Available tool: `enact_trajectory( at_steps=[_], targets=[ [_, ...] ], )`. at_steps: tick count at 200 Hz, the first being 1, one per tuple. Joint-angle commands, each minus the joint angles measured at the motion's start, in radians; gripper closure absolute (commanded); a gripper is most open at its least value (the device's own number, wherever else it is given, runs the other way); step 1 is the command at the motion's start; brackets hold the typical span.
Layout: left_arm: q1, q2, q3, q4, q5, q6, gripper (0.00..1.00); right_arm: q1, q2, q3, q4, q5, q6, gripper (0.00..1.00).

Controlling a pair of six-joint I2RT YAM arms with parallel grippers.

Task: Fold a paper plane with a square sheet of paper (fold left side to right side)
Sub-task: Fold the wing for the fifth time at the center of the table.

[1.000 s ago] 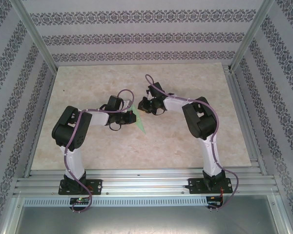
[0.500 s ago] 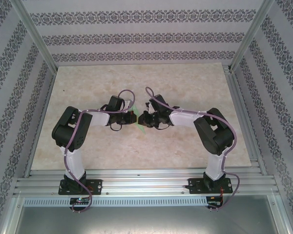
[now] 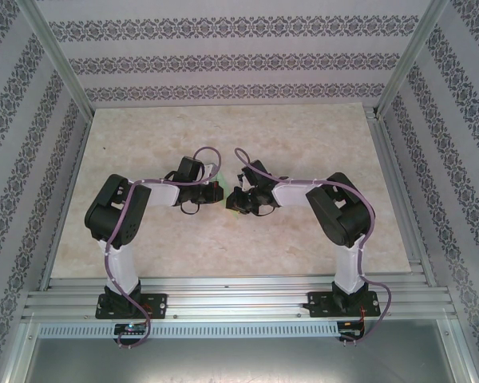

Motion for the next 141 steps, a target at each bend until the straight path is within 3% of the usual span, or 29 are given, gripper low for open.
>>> enact_trajectory(
  at_steps=[1, 78, 141],
  targets=[
    [-0.004, -0.029, 0.003, -0.136, -0.012, 0.022, 0.96, -0.007, 0.036, -0.059, -0.12, 0.074, -0.025, 0.85],
    [0.005, -0.174, 0.065, -0.116, 0.087, -0.05, 0.95, -0.007, 0.023, -0.093, -0.116, 0.082, -0.029, 0.87],
    [-0.028, -0.017, 0.164, -0.15, 0.045, -0.053, 0.96, -0.005, 0.029, -0.086, -0.121, 0.085, -0.031, 0.88]
  ],
)
